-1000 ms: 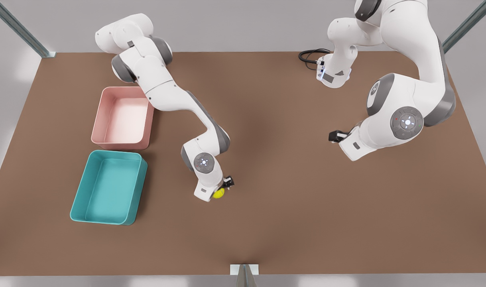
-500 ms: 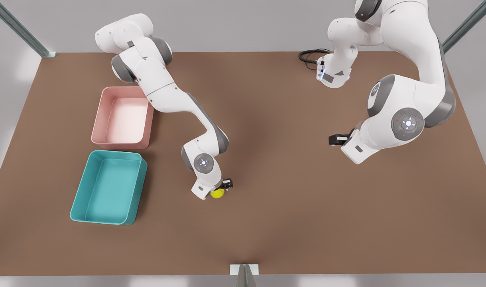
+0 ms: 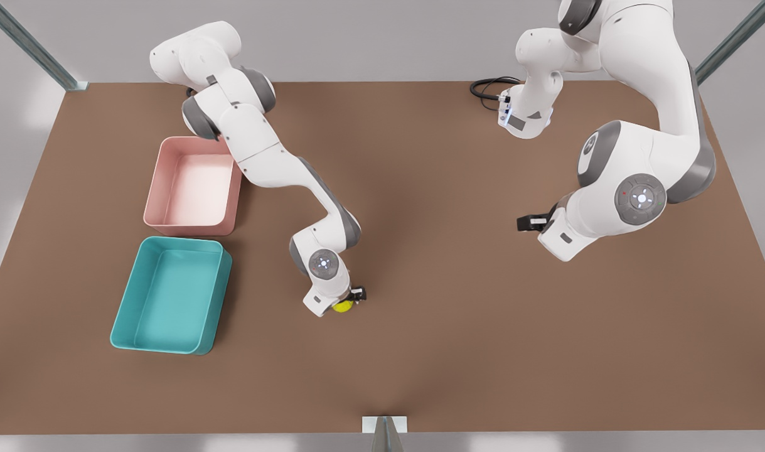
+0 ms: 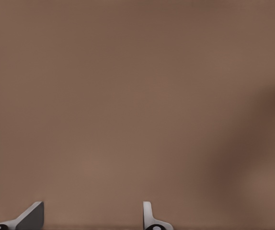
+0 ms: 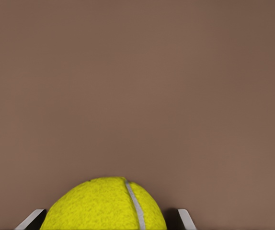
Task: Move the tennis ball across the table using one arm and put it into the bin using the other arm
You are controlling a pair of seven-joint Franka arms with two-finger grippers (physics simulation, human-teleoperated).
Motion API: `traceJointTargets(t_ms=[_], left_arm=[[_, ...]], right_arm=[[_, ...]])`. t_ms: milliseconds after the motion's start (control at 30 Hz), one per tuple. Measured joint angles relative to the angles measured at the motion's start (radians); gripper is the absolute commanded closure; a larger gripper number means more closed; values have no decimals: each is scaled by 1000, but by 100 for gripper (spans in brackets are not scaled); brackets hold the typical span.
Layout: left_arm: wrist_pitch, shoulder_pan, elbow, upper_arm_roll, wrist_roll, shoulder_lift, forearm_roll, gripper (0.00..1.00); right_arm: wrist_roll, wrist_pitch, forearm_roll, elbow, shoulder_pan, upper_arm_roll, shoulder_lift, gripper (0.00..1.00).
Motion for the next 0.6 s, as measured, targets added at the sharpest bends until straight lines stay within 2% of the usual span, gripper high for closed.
traceJointTargets(t_ms=[167,233,333,400,600], left_arm=[[0,1,-1,0,-11,1,0,0],[0,1,-1,0,-14,1,0,0],[0,3,-1,1,-18,2,0,0],[0,7,0,1,-21,6,1,0],[0,9,0,2,-27,9,0,0]], right_arm=[[11,7,0,-2,-3,0,2,1],[13,9,2,-1,-5,0,1,16],[17,10,2,8,-9,0,-2,22],[17,12,4,14,-9,0,-8,33],[5,6,10,34,-26,-1,-43,36]])
